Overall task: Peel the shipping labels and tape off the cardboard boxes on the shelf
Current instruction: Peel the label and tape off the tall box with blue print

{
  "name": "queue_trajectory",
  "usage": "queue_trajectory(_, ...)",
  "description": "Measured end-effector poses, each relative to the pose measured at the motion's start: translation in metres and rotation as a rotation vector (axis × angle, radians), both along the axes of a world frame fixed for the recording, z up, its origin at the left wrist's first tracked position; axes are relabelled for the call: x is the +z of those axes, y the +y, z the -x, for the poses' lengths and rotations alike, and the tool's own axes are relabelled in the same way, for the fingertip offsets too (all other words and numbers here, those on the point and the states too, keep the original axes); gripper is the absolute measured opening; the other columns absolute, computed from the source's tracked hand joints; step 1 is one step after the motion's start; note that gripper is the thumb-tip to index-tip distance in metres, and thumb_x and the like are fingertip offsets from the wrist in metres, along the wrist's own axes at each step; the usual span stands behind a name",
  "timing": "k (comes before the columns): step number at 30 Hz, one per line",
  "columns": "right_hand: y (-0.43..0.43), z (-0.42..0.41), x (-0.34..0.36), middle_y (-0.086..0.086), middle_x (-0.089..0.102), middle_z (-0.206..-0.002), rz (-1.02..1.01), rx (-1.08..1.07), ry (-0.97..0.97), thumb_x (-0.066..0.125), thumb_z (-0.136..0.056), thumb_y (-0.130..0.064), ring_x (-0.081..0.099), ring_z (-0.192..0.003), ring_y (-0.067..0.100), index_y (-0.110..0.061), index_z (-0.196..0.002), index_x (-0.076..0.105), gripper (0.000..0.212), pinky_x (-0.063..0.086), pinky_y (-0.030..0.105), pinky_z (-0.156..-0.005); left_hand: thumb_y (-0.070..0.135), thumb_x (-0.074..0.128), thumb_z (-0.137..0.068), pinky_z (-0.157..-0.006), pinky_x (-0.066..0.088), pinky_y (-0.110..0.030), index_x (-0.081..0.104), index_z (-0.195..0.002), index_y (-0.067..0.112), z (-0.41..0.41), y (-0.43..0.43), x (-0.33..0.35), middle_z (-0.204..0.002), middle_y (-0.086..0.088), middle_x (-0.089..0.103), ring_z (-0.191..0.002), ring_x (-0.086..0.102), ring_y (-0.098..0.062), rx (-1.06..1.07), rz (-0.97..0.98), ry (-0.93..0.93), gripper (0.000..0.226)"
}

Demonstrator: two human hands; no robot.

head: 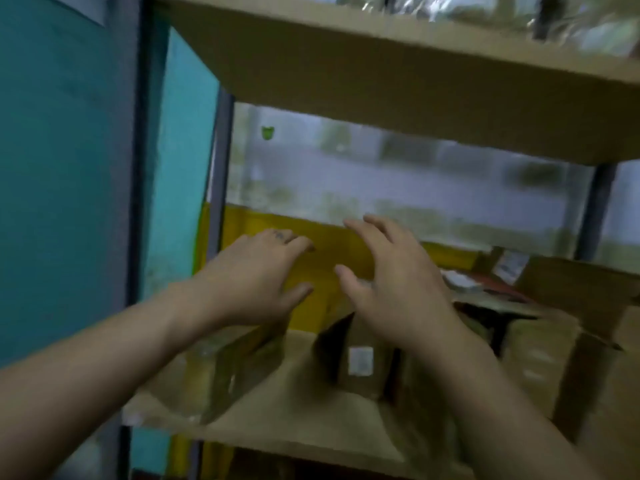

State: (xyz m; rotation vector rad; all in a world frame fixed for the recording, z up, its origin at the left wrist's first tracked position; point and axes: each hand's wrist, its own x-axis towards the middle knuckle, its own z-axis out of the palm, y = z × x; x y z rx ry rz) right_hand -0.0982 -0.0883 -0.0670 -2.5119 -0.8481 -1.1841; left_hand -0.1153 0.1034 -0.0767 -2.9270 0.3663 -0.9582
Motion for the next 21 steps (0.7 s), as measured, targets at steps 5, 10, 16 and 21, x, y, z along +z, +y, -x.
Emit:
queue_trajectory(5,0.058,-0.038,-0.045,-0.005,0.038,-0.145,0.05,0.135,0.275,0.053,-0.092,-0.043,0.036,-0.135,0.017,-0.03,-0.145,0.04,0.056,0.037,0.035,-0.107,0.088,0.038,-0.072,-0.107,0.042,-0.04,0.037,-0.147,0.033,-0.014,0.062,-0.035,-0.153,0.002,0.037,-0.133,0.043,-0.022,0.151,0.014,0.354,0.094)
queue_trajectory(10,0.09,-0.085,-0.105,-0.001,0.031,-0.15,-0.164,0.166,0.61,0.053,-0.093,-0.051,0.033,-0.138,0.019,-0.029,-0.149,0.031,0.064,0.036,0.037,-0.109,0.097,0.037,-0.064,-0.121,0.015,-0.051,0.004,-0.154,0.045,-0.027,0.092,-0.092,-0.165,0.012,0.004,-0.151,0.008,-0.017,0.179,0.012,0.625,0.109)
queue_trajectory(16,0.102,-0.119,-0.135,0.001,0.002,-0.163,-0.456,0.13,0.789,0.044,-0.096,-0.055,0.011,-0.149,0.023,-0.028,-0.156,0.004,0.077,0.021,0.045,-0.119,0.085,0.032,-0.078,-0.115,0.029,-0.052,0.019,-0.151,0.047,-0.057,0.088,-0.123,-0.155,0.017,0.035,-0.143,0.034,-0.015,0.172,0.054,0.195,0.083)
queue_trajectory(21,0.114,-0.143,-0.13,-0.003,0.002,-0.163,-0.575,0.172,0.801,0.037,-0.097,-0.058,0.012,-0.149,0.023,-0.034,-0.155,0.001,0.073,0.021,0.046,-0.117,0.079,0.042,-0.077,-0.069,0.053,-0.026,0.056,-0.105,0.049,-0.081,0.087,-0.12,-0.075,0.024,0.062,-0.071,0.061,0.004,0.104,0.66,-0.114,0.043)
